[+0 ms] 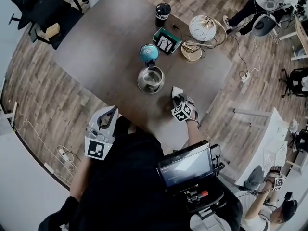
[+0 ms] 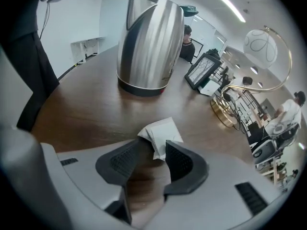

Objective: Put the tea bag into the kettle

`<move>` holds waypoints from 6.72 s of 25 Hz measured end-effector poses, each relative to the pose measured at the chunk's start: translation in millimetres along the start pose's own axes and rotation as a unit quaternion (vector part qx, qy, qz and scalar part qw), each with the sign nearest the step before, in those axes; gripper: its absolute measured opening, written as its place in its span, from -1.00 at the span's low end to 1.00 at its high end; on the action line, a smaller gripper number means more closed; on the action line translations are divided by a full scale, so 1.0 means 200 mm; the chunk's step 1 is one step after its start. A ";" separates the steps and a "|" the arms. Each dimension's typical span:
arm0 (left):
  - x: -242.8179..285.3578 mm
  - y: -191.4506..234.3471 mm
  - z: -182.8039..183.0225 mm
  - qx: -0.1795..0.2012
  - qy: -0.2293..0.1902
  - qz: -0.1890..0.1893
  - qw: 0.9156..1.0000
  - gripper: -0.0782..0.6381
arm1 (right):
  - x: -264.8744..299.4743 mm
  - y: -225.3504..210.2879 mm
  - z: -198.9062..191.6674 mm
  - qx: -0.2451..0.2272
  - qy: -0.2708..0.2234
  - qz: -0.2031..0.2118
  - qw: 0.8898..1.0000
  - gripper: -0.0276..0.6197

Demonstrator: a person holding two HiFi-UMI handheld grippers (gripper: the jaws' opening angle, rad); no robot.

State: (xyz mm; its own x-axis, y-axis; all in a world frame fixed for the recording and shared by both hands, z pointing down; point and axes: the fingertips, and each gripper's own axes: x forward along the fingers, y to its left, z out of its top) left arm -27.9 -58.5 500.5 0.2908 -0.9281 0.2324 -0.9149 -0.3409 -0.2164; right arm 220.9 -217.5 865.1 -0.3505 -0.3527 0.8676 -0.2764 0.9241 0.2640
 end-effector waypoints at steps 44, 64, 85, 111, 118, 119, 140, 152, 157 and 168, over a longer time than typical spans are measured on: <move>0.07 0.04 -0.01 -0.057 -0.050 -0.069 0.995 -0.82 | -0.44 -0.04 0.13 0.427 -0.120 -0.055 0.895 -0.84; 0.16 0.04 -0.01 -0.031 -0.076 -0.147 0.986 -0.82 | -1.00 0.15 0.63 0.494 -0.306 -0.072 0.810 -0.85; 0.22 0.00 -0.03 -0.016 -0.090 -0.145 0.985 -0.82 | -1.12 0.21 0.71 0.473 -0.367 -0.071 0.798 -0.85; -0.09 0.32 -0.09 0.018 -0.138 -0.147 0.979 -0.82 | -1.13 0.41 1.18 0.445 -0.395 -0.073 0.800 -0.85; -0.07 0.29 -0.17 -0.053 -0.079 -0.173 0.980 -0.82 | -1.26 0.42 1.23 0.444 -0.409 -0.103 0.791 -0.85; -0.06 0.27 -0.16 -0.047 -0.080 -0.176 0.980 -0.82 | -1.27 0.42 1.22 0.441 -0.412 -0.104 0.791 -0.85; 0.27 0.04 -0.04 -0.046 -0.085 -0.272 0.957 -0.82 | -1.22 0.27 1.05 0.482 -0.416 -0.148 0.757 -0.85; 0.33 0.54 -0.07 -0.044 -0.108 -0.323 0.939 -0.82 | -1.13 0.30 1.34 0.536 -0.396 -0.215 0.714 -0.85; 0.33 0.61 -0.08 -0.045 -0.113 -0.348 0.930 -0.82 | -1.11 0.33 1.38 0.550 -0.388 -0.238 0.700 -0.85; 0.32 0.70 -0.09 -0.065 -0.102 -0.361 0.925 -0.82 | -1.03 0.33 1.43 0.559 -0.380 -0.241 0.697 -0.85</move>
State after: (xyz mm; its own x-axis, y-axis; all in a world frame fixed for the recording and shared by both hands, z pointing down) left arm -142.5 -161.9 502.7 0.8737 -0.4789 0.0854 -0.4835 -0.8742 0.0446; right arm 19.6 -125.4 583.7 -0.2315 -0.9508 0.2060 -0.9012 0.1298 -0.4135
